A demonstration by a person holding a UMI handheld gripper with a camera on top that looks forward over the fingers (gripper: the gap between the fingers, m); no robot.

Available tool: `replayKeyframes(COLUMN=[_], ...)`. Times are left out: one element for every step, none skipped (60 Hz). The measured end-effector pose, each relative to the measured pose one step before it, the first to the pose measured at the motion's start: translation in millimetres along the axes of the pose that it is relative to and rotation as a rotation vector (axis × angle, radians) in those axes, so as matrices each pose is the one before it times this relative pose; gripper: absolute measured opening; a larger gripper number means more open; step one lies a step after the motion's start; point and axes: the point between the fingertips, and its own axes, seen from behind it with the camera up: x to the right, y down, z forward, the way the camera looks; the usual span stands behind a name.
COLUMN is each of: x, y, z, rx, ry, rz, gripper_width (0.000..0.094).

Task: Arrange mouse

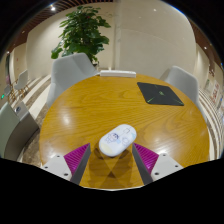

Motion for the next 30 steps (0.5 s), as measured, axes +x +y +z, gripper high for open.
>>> replayKeyframes(x=[0.41,-0.02,-0.82,0.92,0.02,0.13,0.07,0.04,-0.18,-0.33,-0.33,-0.47,0.59,-1.02,-0.92,-1.15,-1.16,-0.76,-0.73,-0.92,-0.99,-0.47,-0.7,0.18,-0.59,-0.15,-0.11,-0.09,0.3,0.38], y=[-1.1,-1.22,-3.53,-2.32,-2.01,-2.23,-2.32,-2.05,-2.12,-2.12,-2.39,-2.19,-1.41,-1.77,-2.44,-1.75,-1.6,-1.7,-1.63,-1.48,-1.22,-0.76,-1.13,-1.31,-0.62,-0.51,-0.72,-0.14,-0.19,-0.05], z=[3.06,2.9,2.57,5.26,0.68,2.39,2.16,2.05,2.04,1.74,2.34,2.14,3.94,1.67,2.93,1.52,1.23,1.56,1.63,1.37,1.1,2.31,1.15,1.49,1.11,0.75,0.61,-0.18,0.16,-0.13], rx=[-0.00153,-0.0011,0.00581,0.00321,-0.00039,0.0019,0.00151,0.00034,0.00087,0.0005,0.00023,0.00003,0.00096,-0.00022,0.00056,0.00039,0.00046,0.00038,-0.00033,0.00017,-0.00056,-0.0001,-0.0008,-0.00015,-0.0002,-0.00095,-0.00052,-0.00072,-0.00113,-0.00107], ry=[0.0003,-0.00129,-0.00514,-0.0014,0.00022,0.00098,0.00082,0.00046,-0.00144,-0.00123,-0.00084,-0.00045,-0.00036,-0.00102,-0.0023,-0.00164,-0.00106,-0.00113,-0.00119,-0.00256,-0.0026,-0.00317,-0.00157,-0.00082,-0.00037,-0.00024,-0.00015,0.00134,0.00205,0.00307], rz=[0.0029,0.0022,0.0056,0.0061,0.0041,0.0021,-0.0003,-0.0011,-0.0002,0.0009,0.0001,-0.0002,-0.0009,-0.0011,-0.0005,0.0001,-0.0003,-0.0005,-0.0005,-0.0016,-0.001,-0.0008,-0.0001,0.0001,0.0006,0.0009,0.0013,0.0012,0.0011,0.0019], gripper_width=[0.0871,0.0869,0.0869,0.0877,0.088,0.0877,0.0875,0.0878,0.0876,0.0875,0.0875,0.0874,0.0875,0.0876,0.0877,0.0876,0.0879,0.0875,0.0874,0.0873,0.0863,0.0856,0.0846,0.0822,0.0813,0.0777,0.0742,0.0686,0.0638,0.059])
